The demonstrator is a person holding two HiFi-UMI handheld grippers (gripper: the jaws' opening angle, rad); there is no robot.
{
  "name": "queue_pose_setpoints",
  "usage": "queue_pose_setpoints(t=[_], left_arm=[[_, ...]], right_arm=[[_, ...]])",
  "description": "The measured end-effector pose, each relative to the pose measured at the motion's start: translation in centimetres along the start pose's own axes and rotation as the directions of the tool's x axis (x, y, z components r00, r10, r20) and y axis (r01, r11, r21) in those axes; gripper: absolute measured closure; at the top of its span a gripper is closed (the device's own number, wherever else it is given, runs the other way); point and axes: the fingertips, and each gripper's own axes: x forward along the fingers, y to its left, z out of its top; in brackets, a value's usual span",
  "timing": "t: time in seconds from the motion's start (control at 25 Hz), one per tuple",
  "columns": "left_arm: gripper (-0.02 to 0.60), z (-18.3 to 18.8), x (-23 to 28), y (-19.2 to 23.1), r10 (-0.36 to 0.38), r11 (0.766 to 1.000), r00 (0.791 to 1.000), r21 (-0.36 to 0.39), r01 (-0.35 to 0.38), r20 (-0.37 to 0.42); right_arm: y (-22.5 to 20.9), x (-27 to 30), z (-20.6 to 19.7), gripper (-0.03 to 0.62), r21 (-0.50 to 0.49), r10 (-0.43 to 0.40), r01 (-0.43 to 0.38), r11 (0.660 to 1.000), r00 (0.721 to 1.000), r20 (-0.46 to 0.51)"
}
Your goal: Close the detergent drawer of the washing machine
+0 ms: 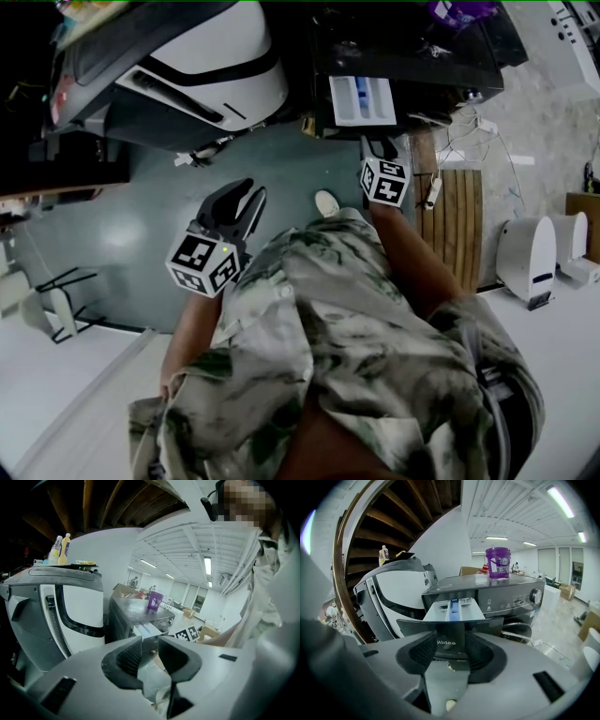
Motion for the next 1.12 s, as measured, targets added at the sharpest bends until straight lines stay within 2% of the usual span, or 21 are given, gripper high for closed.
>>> queue_pose_setpoints(t=[0.16,1.12], left_arm=[[0.466,0.0,-0.1,0.1,0.008,1.000,1.000,-0.001,-0.008,0.001],[0.466,1.0,-0.1,0.5,0.058,0.998,0.998,0.005,-0.058,-0.001]], right_arm=[[-0.1,0.1,0.1,0.410,0.010,-0.004,0.004,1.000,1.000,0.001],[-0.4,2.4,1.9,0.402,-0.014,0.026,-0.026,1.000,1.000,0.005]])
